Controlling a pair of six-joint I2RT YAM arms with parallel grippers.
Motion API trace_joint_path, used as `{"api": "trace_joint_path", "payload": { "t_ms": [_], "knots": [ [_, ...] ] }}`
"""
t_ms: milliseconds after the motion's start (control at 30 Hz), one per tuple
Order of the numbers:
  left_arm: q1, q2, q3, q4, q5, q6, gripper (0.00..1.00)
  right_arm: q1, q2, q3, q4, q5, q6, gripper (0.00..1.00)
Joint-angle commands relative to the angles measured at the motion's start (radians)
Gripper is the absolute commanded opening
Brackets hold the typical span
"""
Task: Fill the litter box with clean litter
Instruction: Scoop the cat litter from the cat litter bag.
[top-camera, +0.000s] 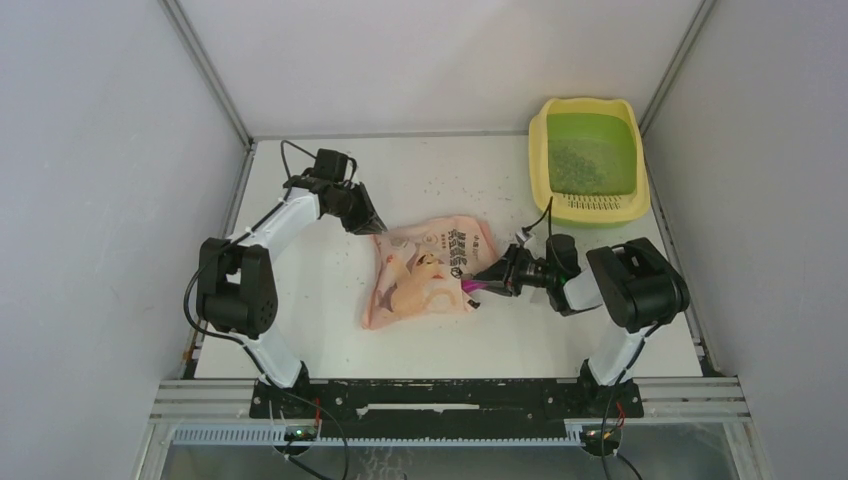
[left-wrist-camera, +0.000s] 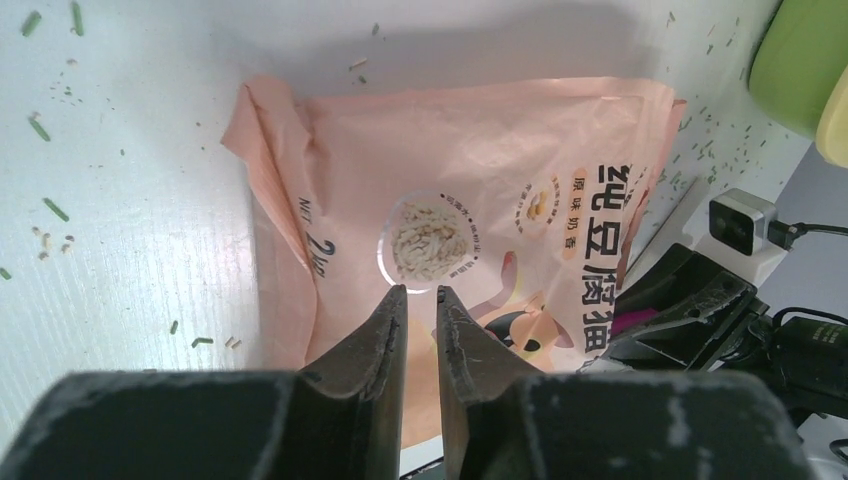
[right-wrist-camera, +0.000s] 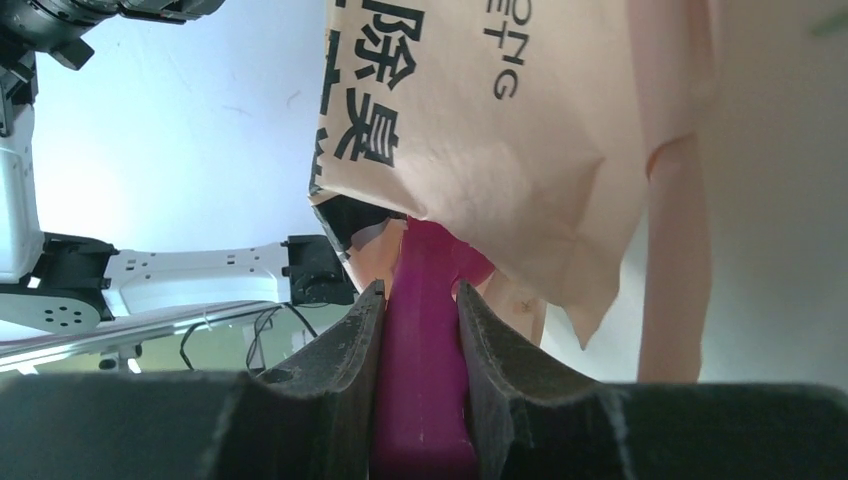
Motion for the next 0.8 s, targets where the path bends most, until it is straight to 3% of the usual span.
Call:
{"api": "trace_joint_path", "payload": {
  "t_ms": [0, 267, 567, 767],
  "knots": [
    [-0.011, -0.047, -0.018, 0.022, 0.025, -0.011, 0.2, -0.063, -0.018, -0.072, 0.11, -0.065, -0.014, 0.0],
    [-0.019, -0.047, -0.014, 0.013, 0.018, -0.013, 0.2, -0.164, 0.122, -0.224, 0.593, -0.151, 0.177, 0.0],
    [-0.037, -0.061, -0.001, -0.01, 0.007, -0.015, 0.2, -0.214, 0.111, -0.295, 0.613, -0.154, 0.141, 0.0],
    [-0.112, -0.078, 0.002, 0.003, 0.018, -0.045, 0.2, -0.238, 0.058, -0.315, 0.61, -0.173, 0.157, 0.0]
  ]
}}
